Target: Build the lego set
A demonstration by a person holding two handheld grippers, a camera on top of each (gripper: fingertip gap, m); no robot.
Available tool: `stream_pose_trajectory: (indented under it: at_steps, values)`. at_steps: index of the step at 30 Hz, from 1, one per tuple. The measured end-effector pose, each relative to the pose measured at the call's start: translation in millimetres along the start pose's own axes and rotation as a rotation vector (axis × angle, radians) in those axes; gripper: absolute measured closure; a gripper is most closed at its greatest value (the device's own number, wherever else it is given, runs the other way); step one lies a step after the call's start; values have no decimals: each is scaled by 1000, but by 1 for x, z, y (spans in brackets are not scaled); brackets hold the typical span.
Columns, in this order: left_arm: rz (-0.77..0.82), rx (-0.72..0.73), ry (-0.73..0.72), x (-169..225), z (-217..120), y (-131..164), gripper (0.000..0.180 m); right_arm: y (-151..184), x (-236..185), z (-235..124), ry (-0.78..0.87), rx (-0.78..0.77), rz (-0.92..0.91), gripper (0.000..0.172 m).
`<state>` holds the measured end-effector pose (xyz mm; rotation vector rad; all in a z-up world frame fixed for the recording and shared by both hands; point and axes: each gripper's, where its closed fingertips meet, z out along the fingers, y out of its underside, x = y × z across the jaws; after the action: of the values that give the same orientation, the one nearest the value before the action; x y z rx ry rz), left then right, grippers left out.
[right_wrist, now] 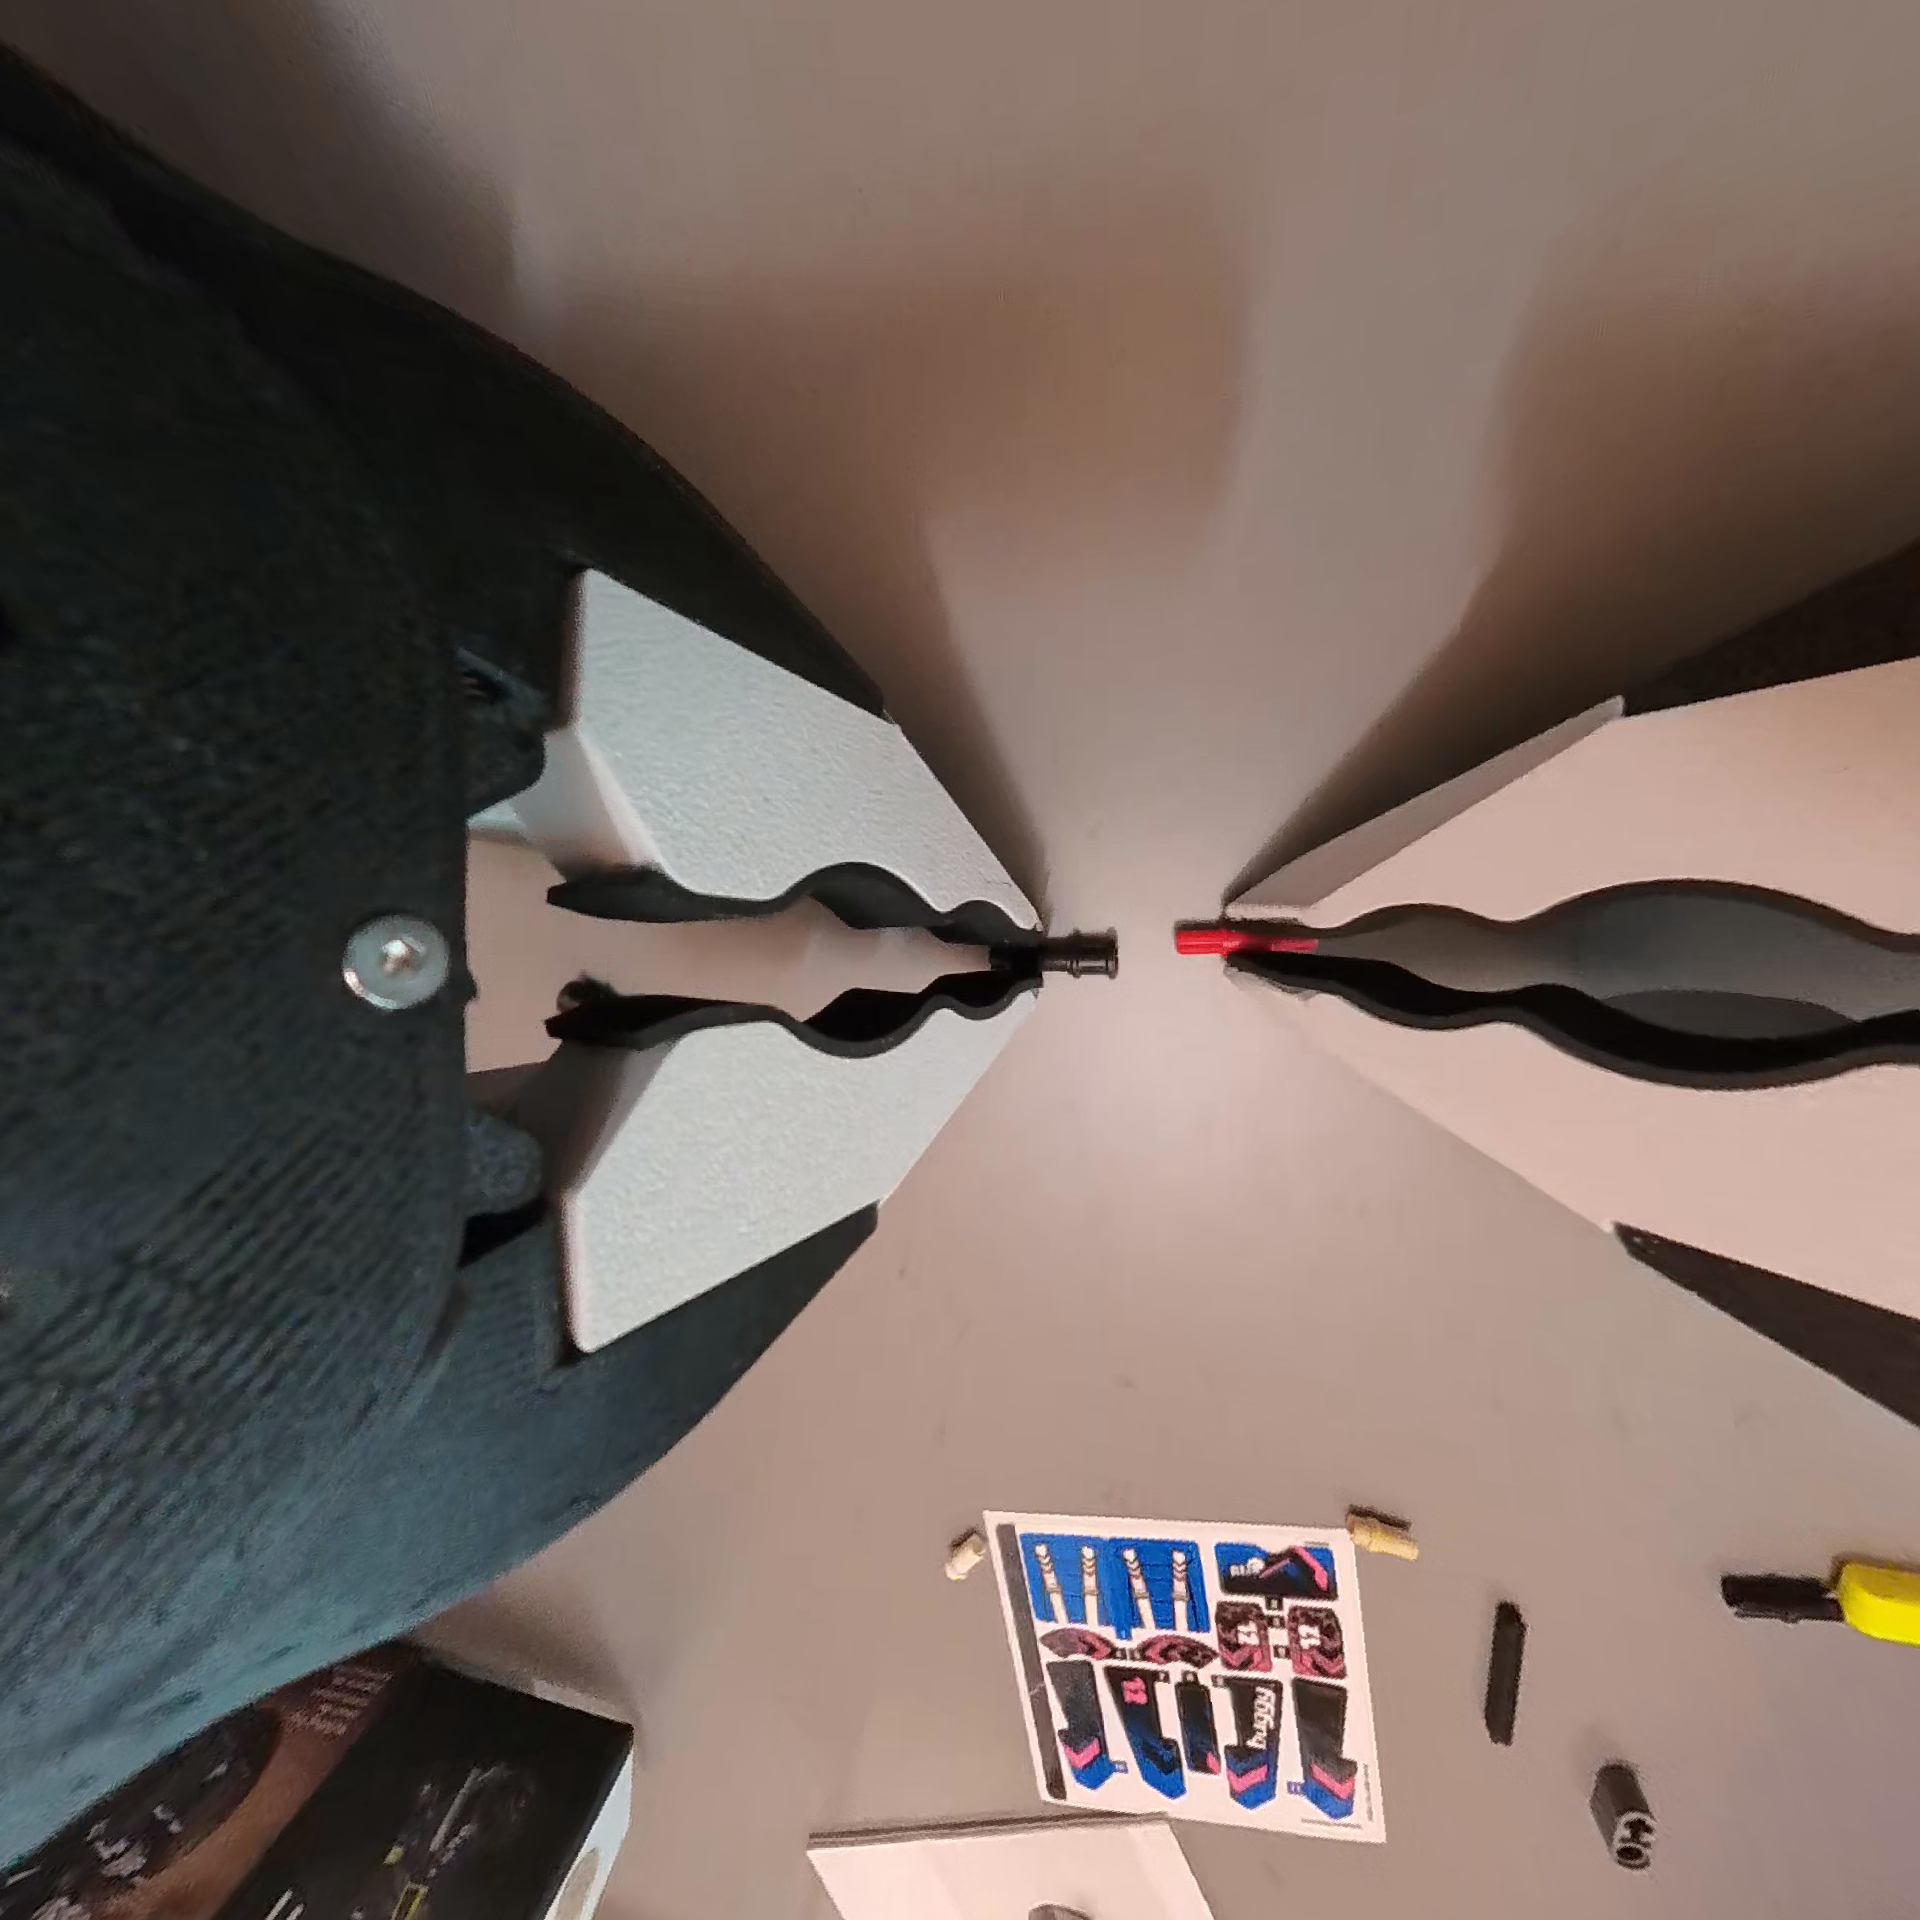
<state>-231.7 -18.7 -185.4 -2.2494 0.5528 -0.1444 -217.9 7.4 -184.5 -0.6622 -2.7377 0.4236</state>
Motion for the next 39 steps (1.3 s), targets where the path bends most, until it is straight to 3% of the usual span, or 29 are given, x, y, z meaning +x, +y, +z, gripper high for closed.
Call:
stream_pose_trajectory:
  at_steps: [5,12,24,30,35,37,39]
  values:
    - [45,-30,-30,-2,-3,3,179,-7,-2,2,-21,1,9,170]
    - [81,-66,-43,-5,-10,10,179,-24,3,8,104,118,51,171]
    - [98,-144,-99,-12,-20,17,179,-38,12,13,310,168,-171,171]
    - [-26,-78,-45,-11,-19,18,180,-40,14,13,370,184,-194,171]
    - [-276,7,-30,-22,-19,19,179,-42,13,14,316,228,-95,171]
    - [-231,-4,-37,-21,-19,19,179,-54,6,14,272,291,-67,172]
    - [-177,-21,-52,-20,-20,20,180,-54,6,15,287,254,-71,172]
